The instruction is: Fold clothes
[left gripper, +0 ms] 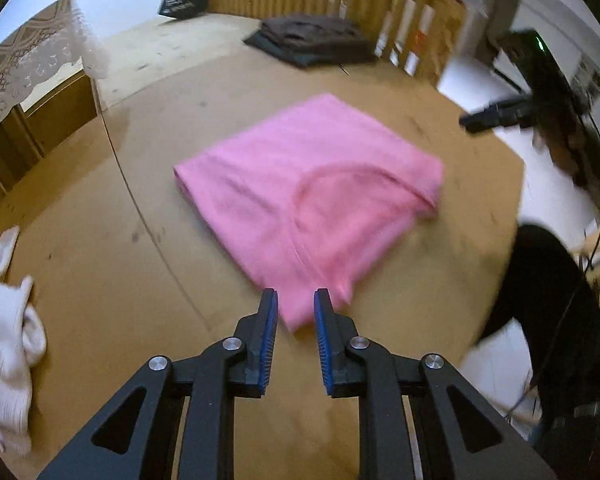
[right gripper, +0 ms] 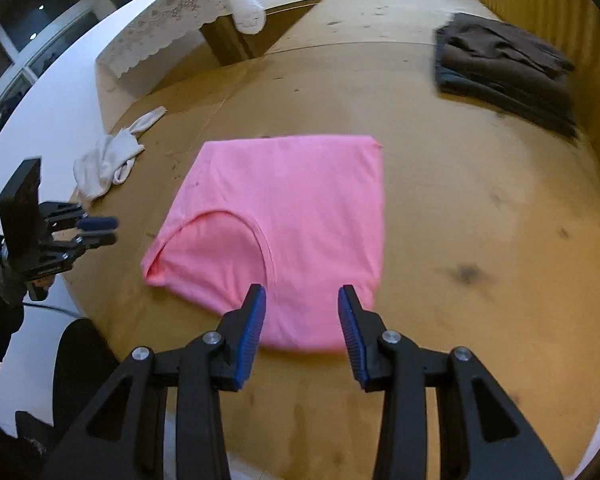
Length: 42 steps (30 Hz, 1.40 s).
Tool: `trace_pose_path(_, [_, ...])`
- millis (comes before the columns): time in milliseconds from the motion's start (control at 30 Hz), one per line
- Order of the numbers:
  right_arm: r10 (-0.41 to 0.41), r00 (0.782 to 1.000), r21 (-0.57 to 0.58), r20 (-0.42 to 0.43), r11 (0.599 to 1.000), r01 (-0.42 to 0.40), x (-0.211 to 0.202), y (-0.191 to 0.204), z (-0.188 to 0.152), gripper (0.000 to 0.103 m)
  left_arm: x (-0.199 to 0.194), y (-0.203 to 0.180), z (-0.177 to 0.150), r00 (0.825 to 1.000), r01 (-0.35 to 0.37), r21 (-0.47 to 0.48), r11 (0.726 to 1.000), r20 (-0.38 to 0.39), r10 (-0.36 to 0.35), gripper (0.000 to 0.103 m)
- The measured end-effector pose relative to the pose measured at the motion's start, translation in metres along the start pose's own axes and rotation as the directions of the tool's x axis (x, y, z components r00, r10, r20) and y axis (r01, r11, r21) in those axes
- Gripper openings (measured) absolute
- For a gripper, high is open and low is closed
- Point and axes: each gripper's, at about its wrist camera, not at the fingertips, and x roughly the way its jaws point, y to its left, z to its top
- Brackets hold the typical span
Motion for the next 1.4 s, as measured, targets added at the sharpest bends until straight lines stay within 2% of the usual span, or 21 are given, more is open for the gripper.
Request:
trace_pose_path(133, [-0.024, 0.997, -0.021, -0.08, 1.0, 0.022, 0.042, 0.006, -0.003, 0.037, 0.039, 0.007, 0.011, 0.999, 0.037, -0.015, 0.999, -0.026, -0.037, 0.018])
trace_pose_path(267, [-0.006, 0.985, 0.001, -0.173, 1.0, 0.006, 0.066, -0.001, -0.025, 0.037, 0.065, -0.007, -0.008, 0.989, 0.061, 0.042, 0.997, -0.138, -0.055, 0.018])
trace_pose_path(333, [0.011, 0.981, -0.018, -0.192, 1.0, -0.015, 0.061, 0.0, -0.033, 0.037, 0.064, -0.013, -0.018, 0.987, 0.069, 0.065, 0.995, -0.15, -0.059, 0.018])
trace_pose_path(400, [0.019, 0.986, -0.006, -0.168, 1.0, -0.02, 0.05, -0.004, -0.029, 0.037, 0.056, -0.01, -0.02, 0.983, 0.091, 0.047, 0.995, -0.163, -0.082, 0.018])
trace_pose_path(500, [0.001, 0.999, 0.057, -0.045, 0.998, 0.001, 0.026, -0.025, 0.001, 0.039, 0.034, 0.01, -0.006, 0.992, 0.081, 0.009, 0.997, -0.1, -0.08, 0.019])
trace_pose_path(533, [-0.018, 1.0, 0.088, -0.022, 0.996, 0.02, 0.025, -0.036, 0.018, 0.042, 0.031, 0.021, 0.004, 0.995, 0.066, -0.016, 0.998, -0.077, -0.067, 0.021])
trace_pose_path(600, [0.001, 1.0, 0.14, -0.001, 0.99, -0.001, 0.033, -0.056, 0.045, 0.044, 0.033, 0.048, 0.025, 0.998, 0.032, -0.084, 0.996, -0.046, -0.036, 0.026])
trace_pose_path(700, [0.032, 0.999, 0.229, -0.014, 0.973, -0.028, 0.054, -0.082, 0.077, 0.044, 0.047, 0.079, 0.052, 0.999, 0.01, -0.159, 0.987, -0.032, -0.015, 0.029])
trace_pose_path(733, [0.066, 0.998, 0.263, -0.023, 0.963, -0.058, 0.063, -0.091, 0.086, 0.044, 0.056, 0.087, 0.059, 0.999, 0.011, -0.176, 0.984, -0.036, -0.017, 0.029])
trace_pose_path(900, [0.124, 0.991, 0.306, -0.052, 0.946, -0.102, 0.085, -0.107, 0.105, 0.044, 0.096, 0.119, 0.09, 0.997, 0.019, -0.233, 0.972, -0.068, -0.035, 0.03])
trace_pose_path(1033, [0.195, 0.978, 0.341, -0.074, 0.927, -0.159, 0.097, -0.108, 0.111, 0.044, 0.117, 0.122, 0.099, 0.993, 0.072, -0.256, 0.964, -0.068, -0.093, 0.03])
trace_pose_path(1067, [0.191, 0.979, 0.334, -0.077, 0.93, -0.155, 0.099, -0.107, 0.112, 0.044, 0.118, 0.122, 0.1, 0.993, 0.076, -0.253, 0.964, -0.068, -0.096, 0.028])
trace_pose_path(1100, [0.186, 0.979, 0.322, -0.082, 0.935, -0.151, 0.101, -0.105, 0.114, 0.044, 0.118, 0.121, 0.1, 0.993, 0.073, -0.249, 0.966, -0.071, -0.094, 0.019])
trace_pose_path(1133, [0.189, 0.979, 0.318, -0.075, 0.935, -0.156, 0.102, -0.103, 0.115, 0.044, 0.118, 0.12, 0.101, 0.993, 0.071, -0.244, 0.967, -0.074, -0.091, 0.004])
trace_pose_path(1167, [0.192, 0.979, 0.313, -0.067, 0.936, -0.162, 0.103, -0.102, 0.116, 0.041, 0.117, 0.12, 0.101, 0.993, 0.072, -0.242, 0.968, -0.073, -0.092, 0.001])
trace_pose_path(1200, [0.196, 0.979, 0.309, -0.06, 0.936, -0.168, 0.104, -0.1, 0.116, 0.025, 0.117, 0.121, 0.101, 0.993, 0.076, -0.243, 0.967, -0.07, -0.095, 0.002])
trace_pose_path(1233, [0.173, 0.983, 0.303, -0.054, 0.941, -0.149, 0.104, -0.099, 0.117, 0.013, 0.116, 0.121, 0.101, 0.994, 0.073, -0.24, 0.968, -0.065, -0.091, 0.002])
trace_pose_path(1300, [0.148, 0.988, 0.292, -0.038, 0.947, -0.131, 0.102, -0.095, 0.116, 0.009, 0.114, 0.119, 0.101, 0.996, 0.062, -0.225, 0.972, -0.055, -0.076, 0.001])
trace_pose_path(1400, [0.049, 0.998, 0.257, 0.027, 0.965, -0.054, 0.09, -0.093, 0.112, 0.008, 0.112, 0.118, 0.099, 0.998, 0.026, -0.21, 0.977, -0.047, -0.037, 0.001])
